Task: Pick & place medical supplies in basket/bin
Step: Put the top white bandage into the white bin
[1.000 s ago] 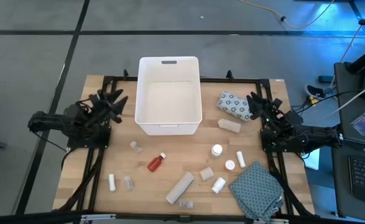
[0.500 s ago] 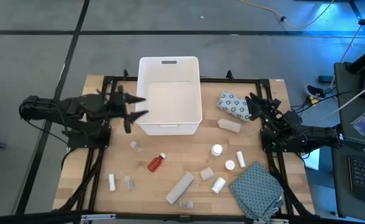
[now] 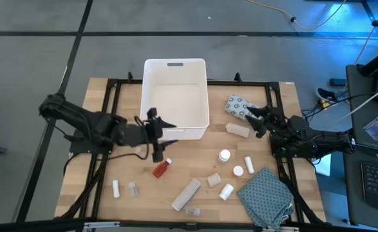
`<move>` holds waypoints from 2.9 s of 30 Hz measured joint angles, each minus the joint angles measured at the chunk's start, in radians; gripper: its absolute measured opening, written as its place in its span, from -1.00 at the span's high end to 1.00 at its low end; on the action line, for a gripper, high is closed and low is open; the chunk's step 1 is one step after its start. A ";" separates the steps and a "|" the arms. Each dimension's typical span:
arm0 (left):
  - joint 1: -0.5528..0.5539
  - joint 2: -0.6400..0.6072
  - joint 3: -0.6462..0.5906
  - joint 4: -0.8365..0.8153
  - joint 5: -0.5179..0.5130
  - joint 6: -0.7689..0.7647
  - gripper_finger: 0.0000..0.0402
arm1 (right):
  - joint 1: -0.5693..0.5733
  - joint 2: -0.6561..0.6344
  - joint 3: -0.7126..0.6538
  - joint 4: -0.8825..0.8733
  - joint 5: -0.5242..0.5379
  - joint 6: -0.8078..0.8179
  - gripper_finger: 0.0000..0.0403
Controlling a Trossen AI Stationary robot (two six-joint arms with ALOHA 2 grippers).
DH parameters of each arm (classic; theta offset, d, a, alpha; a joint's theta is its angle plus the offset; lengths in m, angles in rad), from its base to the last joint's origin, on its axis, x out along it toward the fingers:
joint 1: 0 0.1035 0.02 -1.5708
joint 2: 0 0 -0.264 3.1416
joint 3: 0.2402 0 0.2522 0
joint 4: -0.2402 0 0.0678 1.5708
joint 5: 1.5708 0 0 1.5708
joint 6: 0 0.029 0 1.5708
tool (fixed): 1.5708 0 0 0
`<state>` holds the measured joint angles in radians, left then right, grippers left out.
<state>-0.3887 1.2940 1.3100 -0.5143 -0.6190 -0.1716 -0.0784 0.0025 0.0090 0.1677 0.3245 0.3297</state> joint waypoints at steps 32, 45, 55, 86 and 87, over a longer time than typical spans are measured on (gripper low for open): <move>-0.144 -0.032 0.083 -0.465 0.020 -0.628 -0.17 | 0.000 0.888 0.631 -0.844 -0.143 -0.099 -0.35; -0.145 -0.064 0.082 -0.673 0.022 -0.722 -0.17 | -0.076 1.389 0.772 -0.957 -0.144 -0.262 -0.35; -0.187 -0.244 0.066 -0.725 -0.204 -0.696 -0.17 | -0.157 1.534 0.772 -0.896 -0.201 -0.295 -0.15; -0.189 -0.927 -0.573 -0.457 -0.409 -0.705 -0.17 | -0.187 1.348 1.511 -0.982 -0.068 -0.210 0.46; -0.189 -0.938 -0.581 -0.447 -0.411 -0.697 -0.17 | -0.187 1.361 1.538 -0.932 -0.089 -0.237 0.45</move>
<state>-0.5772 0.3559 0.7293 -0.9615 -1.0295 -0.8689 -0.2649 1.3638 1.5469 -0.7645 0.2356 0.0930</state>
